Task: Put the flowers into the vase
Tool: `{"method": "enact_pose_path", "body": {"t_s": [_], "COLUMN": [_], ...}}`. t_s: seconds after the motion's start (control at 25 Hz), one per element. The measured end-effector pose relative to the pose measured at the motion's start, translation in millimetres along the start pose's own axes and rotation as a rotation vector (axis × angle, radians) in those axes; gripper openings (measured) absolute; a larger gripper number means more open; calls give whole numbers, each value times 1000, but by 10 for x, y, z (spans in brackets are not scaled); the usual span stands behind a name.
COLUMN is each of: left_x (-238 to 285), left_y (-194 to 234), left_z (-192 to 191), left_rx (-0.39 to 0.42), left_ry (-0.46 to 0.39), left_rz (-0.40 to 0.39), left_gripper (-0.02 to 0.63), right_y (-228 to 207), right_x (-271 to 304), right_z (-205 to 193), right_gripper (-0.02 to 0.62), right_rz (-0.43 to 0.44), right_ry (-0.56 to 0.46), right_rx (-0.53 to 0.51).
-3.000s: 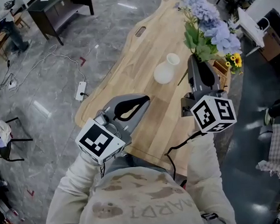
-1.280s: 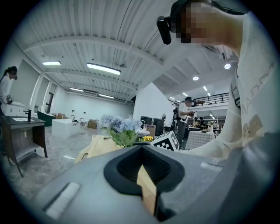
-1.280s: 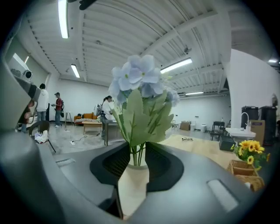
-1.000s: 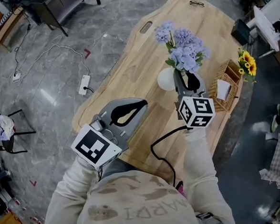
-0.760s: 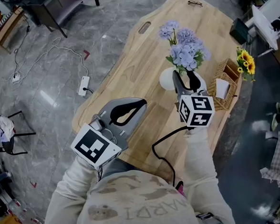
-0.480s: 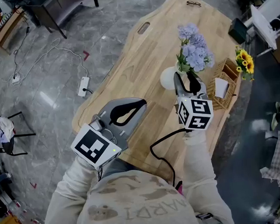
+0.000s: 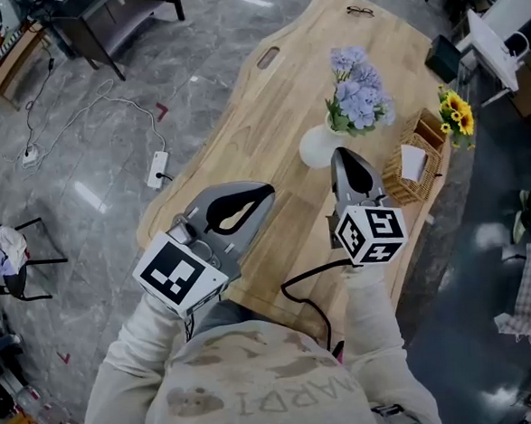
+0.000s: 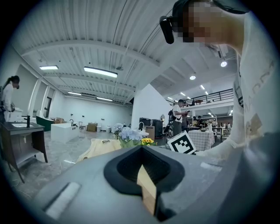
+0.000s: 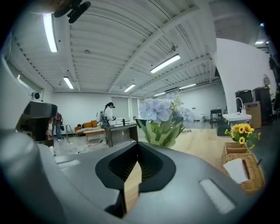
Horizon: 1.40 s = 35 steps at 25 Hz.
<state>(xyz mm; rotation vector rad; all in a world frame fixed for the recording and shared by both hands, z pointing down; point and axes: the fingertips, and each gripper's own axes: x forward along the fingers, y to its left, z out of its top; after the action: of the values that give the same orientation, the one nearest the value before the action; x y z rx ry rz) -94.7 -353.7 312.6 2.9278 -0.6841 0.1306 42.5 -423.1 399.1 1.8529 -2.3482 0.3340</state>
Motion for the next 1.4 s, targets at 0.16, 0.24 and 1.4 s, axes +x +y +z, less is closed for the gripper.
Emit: {"method": "enact_pose_path", "body": {"t_s": [0.16, 0.24, 1.4], "left_x": [9, 17, -359], "left_y": [-95, -175, -1091], "left_z": [56, 93, 220], "left_rx": [8, 19, 97], "left_ry": [-16, -27, -80], "left_rz": [-19, -35, -180], "left_gripper": [1, 1, 0], "right_y": [198, 308, 1438], "right_x": [-227, -371, -1914], "right_z": [187, 282, 622], "right_gripper": [25, 25, 25], "right_rz": [33, 50, 139], "right_ry": [-41, -58, -176], "right_rx": [-28, -44, -123]}}
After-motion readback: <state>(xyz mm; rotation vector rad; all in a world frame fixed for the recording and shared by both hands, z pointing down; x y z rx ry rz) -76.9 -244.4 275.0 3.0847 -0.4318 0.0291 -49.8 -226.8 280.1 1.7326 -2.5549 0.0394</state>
